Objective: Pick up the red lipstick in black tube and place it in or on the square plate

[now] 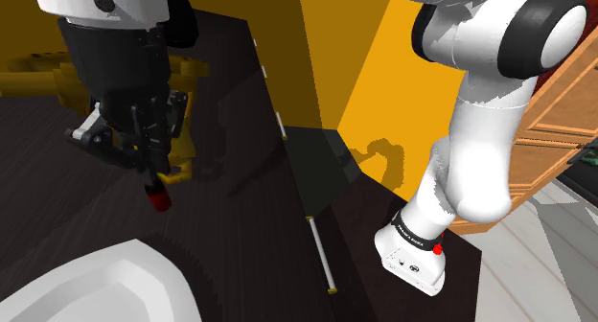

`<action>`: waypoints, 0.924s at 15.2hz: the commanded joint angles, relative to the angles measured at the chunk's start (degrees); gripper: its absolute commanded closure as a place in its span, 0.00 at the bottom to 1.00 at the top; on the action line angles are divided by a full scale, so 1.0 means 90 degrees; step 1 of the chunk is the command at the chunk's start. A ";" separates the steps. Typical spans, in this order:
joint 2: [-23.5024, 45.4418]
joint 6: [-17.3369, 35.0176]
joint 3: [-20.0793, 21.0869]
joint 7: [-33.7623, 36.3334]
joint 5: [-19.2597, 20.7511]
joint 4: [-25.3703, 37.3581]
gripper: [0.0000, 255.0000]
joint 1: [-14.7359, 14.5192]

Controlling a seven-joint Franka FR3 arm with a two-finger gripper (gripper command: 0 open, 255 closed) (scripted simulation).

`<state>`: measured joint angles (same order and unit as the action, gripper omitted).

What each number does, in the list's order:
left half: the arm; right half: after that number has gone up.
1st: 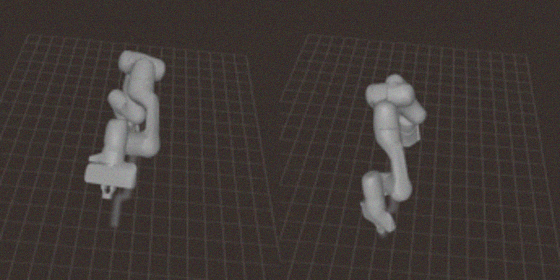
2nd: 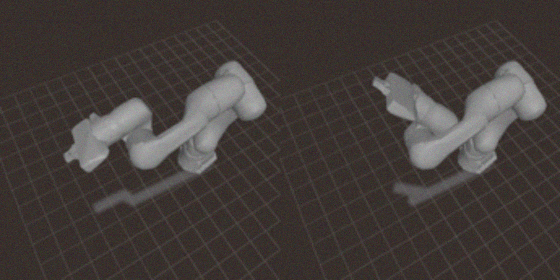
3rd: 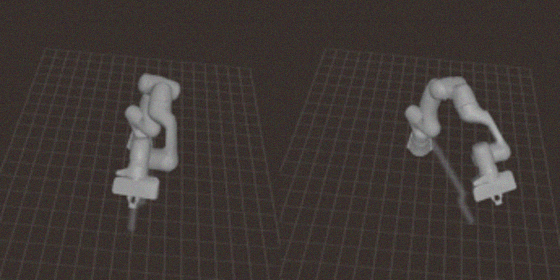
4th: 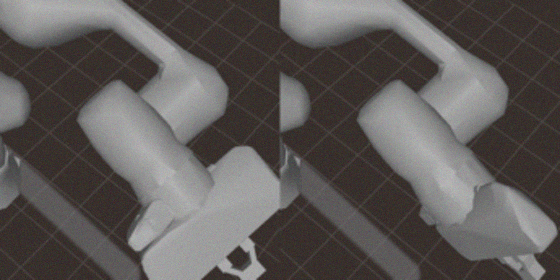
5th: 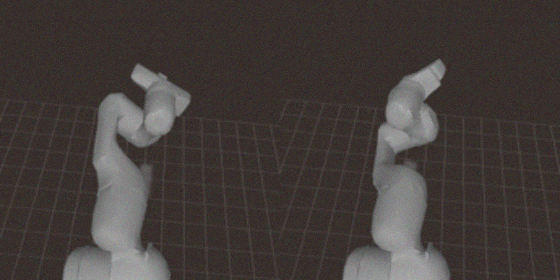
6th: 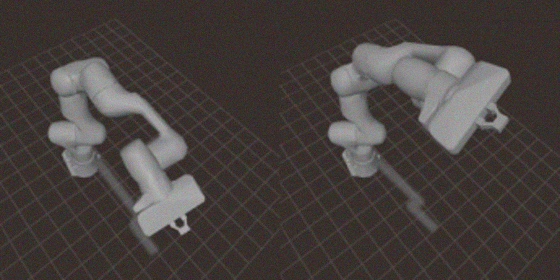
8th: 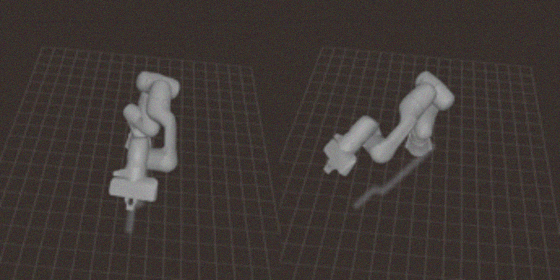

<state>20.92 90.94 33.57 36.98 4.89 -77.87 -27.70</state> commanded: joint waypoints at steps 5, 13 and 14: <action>0.1116 -0.0605 0.0061 0.0896 0.0534 0.1696 1.00 -0.1143; 0.2314 -0.1191 -0.0082 0.1387 0.1004 0.3550 1.00 -0.2306; 0.2241 -0.1044 -0.0064 0.1393 0.0979 0.3316 1.00 -0.2232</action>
<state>41.92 80.19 32.80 49.36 13.97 -45.77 -48.49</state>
